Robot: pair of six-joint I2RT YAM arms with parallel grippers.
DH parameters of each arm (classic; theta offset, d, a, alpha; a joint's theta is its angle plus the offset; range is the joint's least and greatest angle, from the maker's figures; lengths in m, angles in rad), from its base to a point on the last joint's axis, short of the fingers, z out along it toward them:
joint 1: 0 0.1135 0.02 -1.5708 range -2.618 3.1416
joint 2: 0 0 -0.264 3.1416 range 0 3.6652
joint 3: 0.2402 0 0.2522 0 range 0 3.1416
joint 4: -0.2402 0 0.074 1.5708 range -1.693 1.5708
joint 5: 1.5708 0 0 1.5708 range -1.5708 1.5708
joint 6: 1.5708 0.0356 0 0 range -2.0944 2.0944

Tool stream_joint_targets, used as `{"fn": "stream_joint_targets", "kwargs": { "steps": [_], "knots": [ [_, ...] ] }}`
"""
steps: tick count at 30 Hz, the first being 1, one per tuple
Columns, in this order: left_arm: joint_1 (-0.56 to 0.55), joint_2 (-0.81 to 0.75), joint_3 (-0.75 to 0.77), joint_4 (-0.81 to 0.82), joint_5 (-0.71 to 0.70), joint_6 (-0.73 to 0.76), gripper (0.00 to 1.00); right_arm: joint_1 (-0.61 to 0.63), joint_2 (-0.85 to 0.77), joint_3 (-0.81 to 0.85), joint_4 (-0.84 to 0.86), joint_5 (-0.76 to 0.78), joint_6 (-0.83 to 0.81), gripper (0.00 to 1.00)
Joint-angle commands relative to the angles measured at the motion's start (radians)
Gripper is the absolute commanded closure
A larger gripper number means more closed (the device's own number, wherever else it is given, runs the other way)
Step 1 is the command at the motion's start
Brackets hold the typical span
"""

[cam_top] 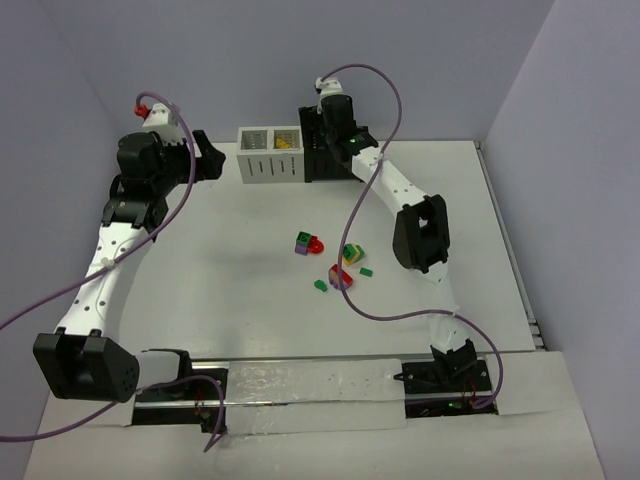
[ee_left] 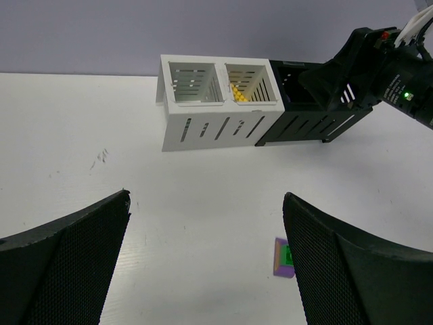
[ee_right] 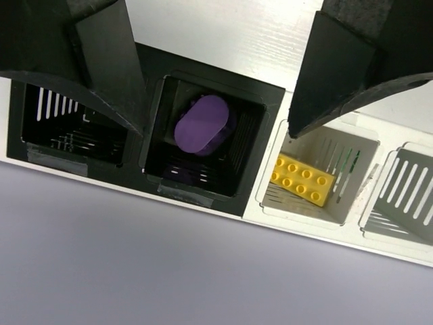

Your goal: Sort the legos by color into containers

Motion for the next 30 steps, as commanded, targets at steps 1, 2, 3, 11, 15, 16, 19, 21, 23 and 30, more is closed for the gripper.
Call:
{"fn": "stream_joint_targets", "kwargs": {
  "steps": [1,2,3,11,15,16,19,21,23,30],
  "knots": [
    [0.003,-0.013,-0.017,0.046,-0.001,-0.013,0.01,-0.004,-0.096,0.033,0.011,-0.013,0.013,0.09],
    [0.003,-0.009,-0.024,0.046,0.015,-0.015,0.01,-0.004,-0.122,0.029,0.003,-0.017,0.014,0.05],
    [0.002,-0.004,-0.03,0.045,0.034,-0.017,0.01,-0.004,-0.149,0.022,-0.005,-0.02,0.014,0.03],
    [-0.12,0.04,-0.057,-0.032,0.047,0.112,0.01,-0.025,-0.41,-0.196,-0.05,-0.038,0.014,0.0],
    [-0.269,0.065,-0.082,-0.047,0.014,0.151,0.01,-0.065,-0.573,-0.398,-0.124,-0.075,0.024,0.0],
    [-0.293,0.078,-0.084,-0.047,0.006,0.145,0.01,-0.073,-0.608,-0.447,-0.133,-0.077,0.026,0.0],
    [-0.395,0.145,-0.095,-0.049,-0.054,0.09,0.01,-0.118,-0.742,-0.632,-0.143,-0.092,0.033,0.0],
    [-0.45,0.168,-0.1,-0.054,-0.088,0.06,0.01,-0.147,-0.804,-0.719,-0.142,-0.097,0.037,0.0],
    [-0.507,0.238,-0.083,-0.073,-0.124,0.032,0.01,-0.189,-0.879,-0.819,-0.147,-0.106,0.042,0.0],
    [-0.618,0.419,0.019,-0.123,-0.266,-0.032,0.01,-0.273,-1.0,-0.976,-0.149,-0.118,0.061,0.0]
  ]
}}
